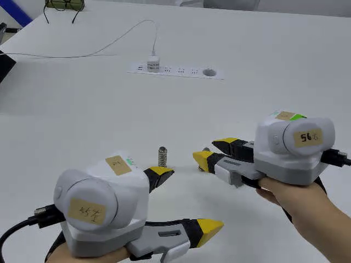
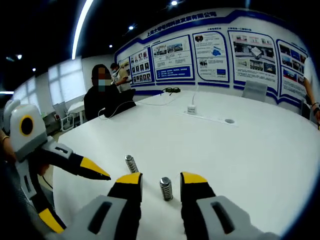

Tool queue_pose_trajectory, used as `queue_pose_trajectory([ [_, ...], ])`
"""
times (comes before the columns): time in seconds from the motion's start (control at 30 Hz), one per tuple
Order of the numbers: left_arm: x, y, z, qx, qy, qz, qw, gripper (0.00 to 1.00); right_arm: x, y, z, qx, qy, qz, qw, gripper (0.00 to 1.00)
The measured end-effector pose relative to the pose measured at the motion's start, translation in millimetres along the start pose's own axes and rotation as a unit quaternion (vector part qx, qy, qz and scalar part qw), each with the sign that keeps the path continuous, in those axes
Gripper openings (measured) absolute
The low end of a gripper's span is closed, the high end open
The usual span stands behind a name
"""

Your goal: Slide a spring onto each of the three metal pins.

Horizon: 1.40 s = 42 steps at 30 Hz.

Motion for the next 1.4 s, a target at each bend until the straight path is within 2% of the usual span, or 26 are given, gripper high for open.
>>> queue_pose_trajectory([
  [0.37, 2.2, 1.6, 2.1, 0.014, -0.001, -0.009, 0.9999, 0.66, -26.0, 12.6, 10.4, 0.011, -0.017, 0.018, 0.9996, 0.38],
  [0.57, 2.8, 2.9, 1.8, 0.021, 0.000, -0.014, 0.9997, 0.62, -39.6, 13.0, 15.5, 0.016, -0.026, 0.026, 0.9992, 0.40],
  [0.67, 3.9, 4.7, 1.4, 0.022, 0.001, -0.013, 0.9997, 0.60, -46.7, 14.3, 17.7, 0.019, -0.027, 0.041, 0.9986, 0.41],
  [0.83, 7.5, 8.7, 1.1, 0.025, 0.001, -0.011, 0.9996, 0.57, -59.0, 13.5, 21.0, 0.027, -0.025, 0.056, 0.9978, 0.45],
  [1.07, 16.8, 11.4, 1.6, 0.028, -0.004, -0.017, 0.9995, 0.52, -73.3, 10.1, 25.8, 0.038, -0.026, 0.063, 0.9970, 0.50],
  [1.4, 32.4, 14.1, -0.1, 0.042, -0.010, -0.025, 0.9987, 0.48, -95.6, 3.2, 31.4, 0.023, -0.027, 0.065, 0.9972, 0.53],
])
Point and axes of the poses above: the centre of the closed fingertips' face, and the gripper's own axes: x roughly forward along the fingers, z roughly to its right, y roughly out of its top, the point moved 3 cm from there along -x, roughly backward along the fingers, and after that the axes turned 10 degrees about -y, right-handed, at the moved point
